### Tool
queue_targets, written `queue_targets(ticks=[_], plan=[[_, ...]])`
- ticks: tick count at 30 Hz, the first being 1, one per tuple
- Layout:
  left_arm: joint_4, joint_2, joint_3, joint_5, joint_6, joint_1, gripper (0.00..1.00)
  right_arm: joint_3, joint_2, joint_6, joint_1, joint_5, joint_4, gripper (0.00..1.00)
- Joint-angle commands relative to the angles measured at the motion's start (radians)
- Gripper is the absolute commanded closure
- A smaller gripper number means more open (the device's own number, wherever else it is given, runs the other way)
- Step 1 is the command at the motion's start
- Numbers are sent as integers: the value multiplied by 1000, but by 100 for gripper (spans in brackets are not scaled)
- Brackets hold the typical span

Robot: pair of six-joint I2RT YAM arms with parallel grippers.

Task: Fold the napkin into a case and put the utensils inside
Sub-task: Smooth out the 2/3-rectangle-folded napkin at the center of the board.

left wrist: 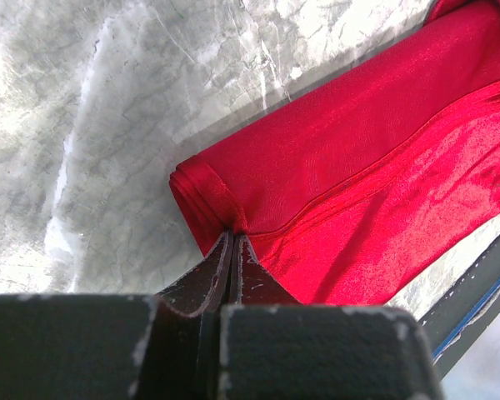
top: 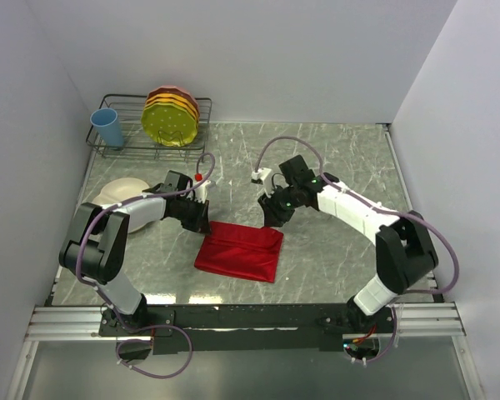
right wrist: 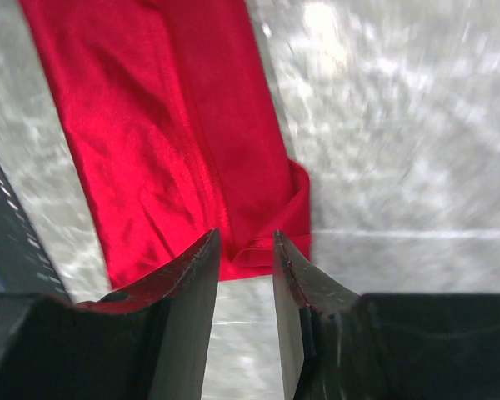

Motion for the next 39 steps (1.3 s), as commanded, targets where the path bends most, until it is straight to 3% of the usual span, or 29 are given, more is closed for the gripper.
queue_targets(ticks=[1,8,15,21,22,25,28,30,31,35,39], plan=[[-24,7,32,0,40,-3,99,26,62,294,-31,42,8,61],[-26,9,35,6,45,-5,99,59,115,377,-34,75,-63,54],[-26,9,33,9,45,-3,99,50,173,442,-34,35,-98,56],[-30,-7,30,12,51,-3,99,45,193,463,-34,53,-120,69],[-33,-8,29,15,53,-5,99,45,191,466,-35,53,-120,78],[-38,-10,32,18,55,-5,99,51,208,478,-31,53,-138,92],[-44,-11,33,18,56,-3,99,51,213,488,-28,58,-146,98],[-44,-13,33,23,58,-3,99,45,211,495,-21,77,-146,95],[-44,-16,32,23,59,-3,99,45,211,503,-20,79,-146,86],[-46,-14,33,26,59,-5,99,34,193,526,-18,104,-138,69],[-46,-11,33,27,61,-5,99,34,199,532,-18,111,-137,65]])
